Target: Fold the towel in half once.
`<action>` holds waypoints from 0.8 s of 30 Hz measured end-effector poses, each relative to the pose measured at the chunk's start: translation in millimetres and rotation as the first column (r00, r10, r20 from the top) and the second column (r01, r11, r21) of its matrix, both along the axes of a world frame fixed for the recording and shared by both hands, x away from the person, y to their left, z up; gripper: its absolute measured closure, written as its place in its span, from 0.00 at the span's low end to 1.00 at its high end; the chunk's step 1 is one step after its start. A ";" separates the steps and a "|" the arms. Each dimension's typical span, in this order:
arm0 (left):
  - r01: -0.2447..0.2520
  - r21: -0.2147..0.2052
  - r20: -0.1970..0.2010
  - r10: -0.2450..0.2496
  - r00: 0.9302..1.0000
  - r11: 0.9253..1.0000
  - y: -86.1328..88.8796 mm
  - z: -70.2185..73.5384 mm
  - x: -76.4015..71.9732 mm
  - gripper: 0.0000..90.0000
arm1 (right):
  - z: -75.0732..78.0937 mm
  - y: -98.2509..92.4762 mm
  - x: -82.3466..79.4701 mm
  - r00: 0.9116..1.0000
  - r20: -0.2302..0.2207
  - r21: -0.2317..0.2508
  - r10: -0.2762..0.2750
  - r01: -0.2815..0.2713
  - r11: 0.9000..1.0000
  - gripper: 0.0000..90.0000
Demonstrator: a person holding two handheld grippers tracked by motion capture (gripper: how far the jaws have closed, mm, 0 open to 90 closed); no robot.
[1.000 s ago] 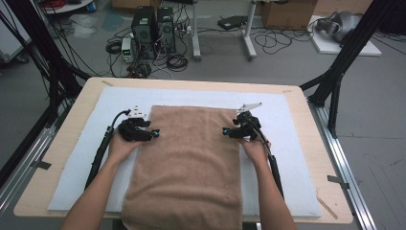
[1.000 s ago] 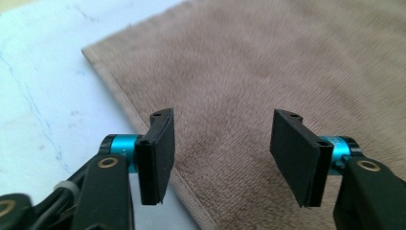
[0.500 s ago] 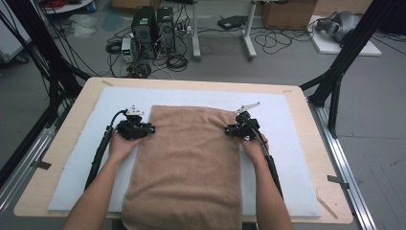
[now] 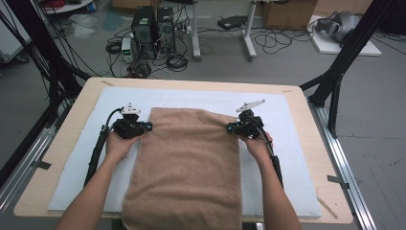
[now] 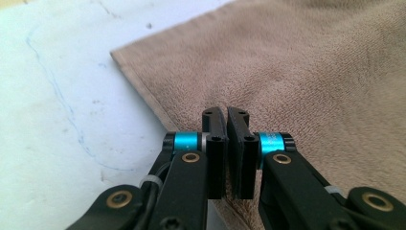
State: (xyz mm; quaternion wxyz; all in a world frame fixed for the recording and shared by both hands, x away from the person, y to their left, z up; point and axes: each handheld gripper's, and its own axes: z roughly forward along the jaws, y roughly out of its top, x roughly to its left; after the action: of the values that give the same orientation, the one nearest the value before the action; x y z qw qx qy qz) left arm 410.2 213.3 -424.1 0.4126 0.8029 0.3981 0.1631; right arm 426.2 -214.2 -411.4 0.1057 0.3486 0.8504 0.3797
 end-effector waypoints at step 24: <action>0.166 0.051 0.076 -0.170 0.983 0.985 12.4 3.1 -109.5 0.96 | 11.1 -4.9 -95.7 0.988 0.006 0.043 0.157 -0.157 0.987 0.92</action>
State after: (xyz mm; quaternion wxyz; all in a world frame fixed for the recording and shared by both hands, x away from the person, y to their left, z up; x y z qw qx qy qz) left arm 300.8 225.7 -421.0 0.4225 0.8354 0.3084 0.1687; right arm 330.5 -219.1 -400.4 0.0690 0.2822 0.8665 0.4058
